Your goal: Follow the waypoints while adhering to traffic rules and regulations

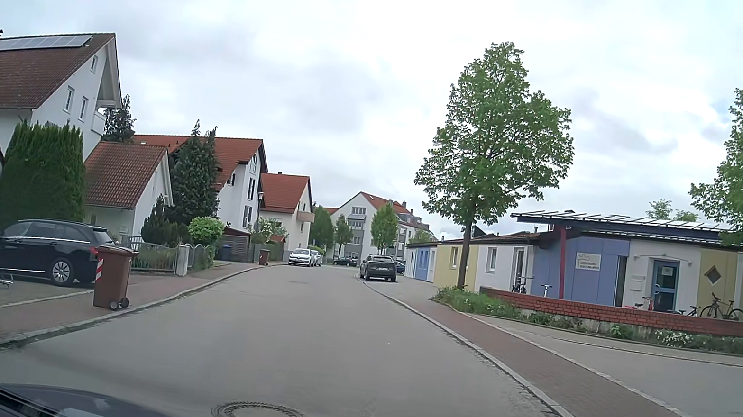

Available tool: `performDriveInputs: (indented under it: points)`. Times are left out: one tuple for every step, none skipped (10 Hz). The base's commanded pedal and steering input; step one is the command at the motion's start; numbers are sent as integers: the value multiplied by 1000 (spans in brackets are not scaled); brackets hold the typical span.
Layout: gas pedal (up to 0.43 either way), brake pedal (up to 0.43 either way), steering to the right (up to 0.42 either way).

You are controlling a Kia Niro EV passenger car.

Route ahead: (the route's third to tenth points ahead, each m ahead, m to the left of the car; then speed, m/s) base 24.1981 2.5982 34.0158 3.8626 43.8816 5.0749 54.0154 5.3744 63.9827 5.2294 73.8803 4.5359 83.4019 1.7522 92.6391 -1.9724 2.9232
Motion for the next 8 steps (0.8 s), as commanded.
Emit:
performDriveInputs:
  points:
    - [177,12,-31]
    - [189,12,-31]
    - [189,6,-31]
    - [189,12,-32]
    - [189,12,-34]
    - [189,12,-34]
    - [197,12,-34]
    - [197,6,-36]
